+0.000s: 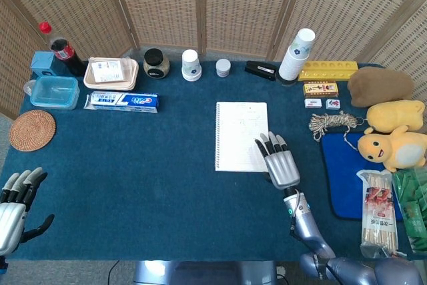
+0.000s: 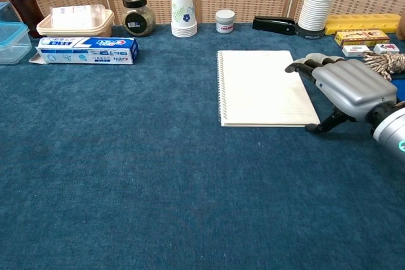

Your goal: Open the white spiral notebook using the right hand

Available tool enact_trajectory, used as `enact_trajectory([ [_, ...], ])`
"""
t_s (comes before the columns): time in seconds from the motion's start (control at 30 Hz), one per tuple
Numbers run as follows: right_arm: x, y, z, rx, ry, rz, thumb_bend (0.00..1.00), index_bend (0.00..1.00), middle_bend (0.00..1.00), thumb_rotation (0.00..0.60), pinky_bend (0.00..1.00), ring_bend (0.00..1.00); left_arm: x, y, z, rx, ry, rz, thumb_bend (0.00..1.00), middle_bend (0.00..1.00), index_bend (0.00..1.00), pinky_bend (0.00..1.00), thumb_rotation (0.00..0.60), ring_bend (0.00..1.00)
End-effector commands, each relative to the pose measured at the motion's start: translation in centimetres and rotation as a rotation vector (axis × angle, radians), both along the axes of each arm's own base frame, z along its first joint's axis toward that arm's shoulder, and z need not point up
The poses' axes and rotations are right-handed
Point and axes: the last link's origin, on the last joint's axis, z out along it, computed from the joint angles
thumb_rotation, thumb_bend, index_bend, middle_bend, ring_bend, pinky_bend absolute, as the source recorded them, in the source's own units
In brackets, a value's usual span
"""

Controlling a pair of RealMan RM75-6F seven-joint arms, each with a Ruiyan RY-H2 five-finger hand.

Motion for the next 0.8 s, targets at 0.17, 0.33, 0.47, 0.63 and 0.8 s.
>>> enact_trajectory([
  [0.17, -0.3, -0.2, 0.2, -0.06, -0.032, 0.062, 0.2, 0.15, 0.18, 0.6, 0.15, 0.11, -0.1, -0.1, 0.1, 0.004, -0.009, 0.002, 0.25, 0.04, 0.13, 0.0, 0.6, 0.0],
  [0.33, 0.0, -0.4, 0.8, -0.152, -0.11, 0.128, 0.2, 0.16, 0.19, 0.6, 0.15, 0.13, -0.3, -0.3, 0.0, 0.003, -0.018, 0.005, 0.25, 0.04, 0.13, 0.0, 0.6, 0.0],
  [0.47, 0.5, -0.8, 1.0, -0.206, -0.204, 0.132, 0.2, 0.18, 0.2, 0.6, 0.2, 0.15, -0.3, -0.4, -0.1, 0.004, -0.027, 0.002, 0.25, 0.04, 0.13, 0.0, 0.6, 0.0],
  [0.63, 1.4, -1.2, 0.4, -0.229, -0.268, 0.123, 0.19, 0.19, 0.2, 0.6, 0.21, 0.16, -0.4, -0.5, -0.3, 0.001, -0.031, 0.001, 0.25, 0.04, 0.13, 0.0, 0.6, 0.0],
  [0.8, 3.4, -1.9, -0.1, -0.231, -0.317, 0.136, 0.19, 0.19, 0.2, 0.6, 0.21, 0.17, -0.4, -0.7, -0.3, 0.008, -0.04, 0.0, 0.25, 0.04, 0.13, 0.0, 0.6, 0.0],
])
